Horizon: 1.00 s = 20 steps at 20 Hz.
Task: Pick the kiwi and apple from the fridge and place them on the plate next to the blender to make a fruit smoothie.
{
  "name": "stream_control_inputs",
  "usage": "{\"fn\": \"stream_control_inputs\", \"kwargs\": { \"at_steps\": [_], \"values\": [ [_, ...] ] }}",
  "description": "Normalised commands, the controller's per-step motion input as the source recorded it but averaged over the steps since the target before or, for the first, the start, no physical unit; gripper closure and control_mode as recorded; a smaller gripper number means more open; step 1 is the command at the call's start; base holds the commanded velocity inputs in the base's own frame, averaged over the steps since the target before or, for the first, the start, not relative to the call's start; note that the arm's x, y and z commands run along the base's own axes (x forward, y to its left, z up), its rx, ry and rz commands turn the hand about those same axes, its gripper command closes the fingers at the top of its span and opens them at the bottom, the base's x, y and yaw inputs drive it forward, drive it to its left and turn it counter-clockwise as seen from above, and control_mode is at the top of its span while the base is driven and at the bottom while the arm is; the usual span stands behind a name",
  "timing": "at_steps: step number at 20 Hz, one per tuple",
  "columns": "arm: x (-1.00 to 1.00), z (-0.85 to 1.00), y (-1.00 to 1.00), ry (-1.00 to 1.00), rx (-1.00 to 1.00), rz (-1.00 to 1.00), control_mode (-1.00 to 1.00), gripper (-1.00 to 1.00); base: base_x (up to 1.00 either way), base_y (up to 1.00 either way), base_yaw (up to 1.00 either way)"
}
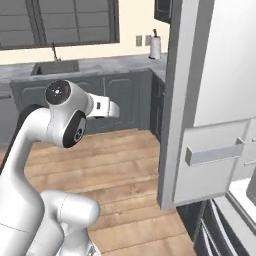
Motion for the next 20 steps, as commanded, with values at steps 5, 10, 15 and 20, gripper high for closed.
{"fn": "stream_control_inputs", "kwargs": {
  "at_steps": [5,10,15,20],
  "values": [
    [0.00,0.00,0.00,0.00,0.00,0.00,1.00,1.00,-0.19,0.00,1.00],
    [0.00,0.00,0.00,0.00,0.00,0.00,1.00,1.00,-0.17,0.00,1.00],
    [0.00,0.00,0.00,0.00,0.00,0.00,1.00,1.00,-0.15,0.00,1.00],
    [0.00,0.00,0.00,0.00,0.00,0.00,1.00,1.00,-0.08,0.02,0.99]
  ]
}}
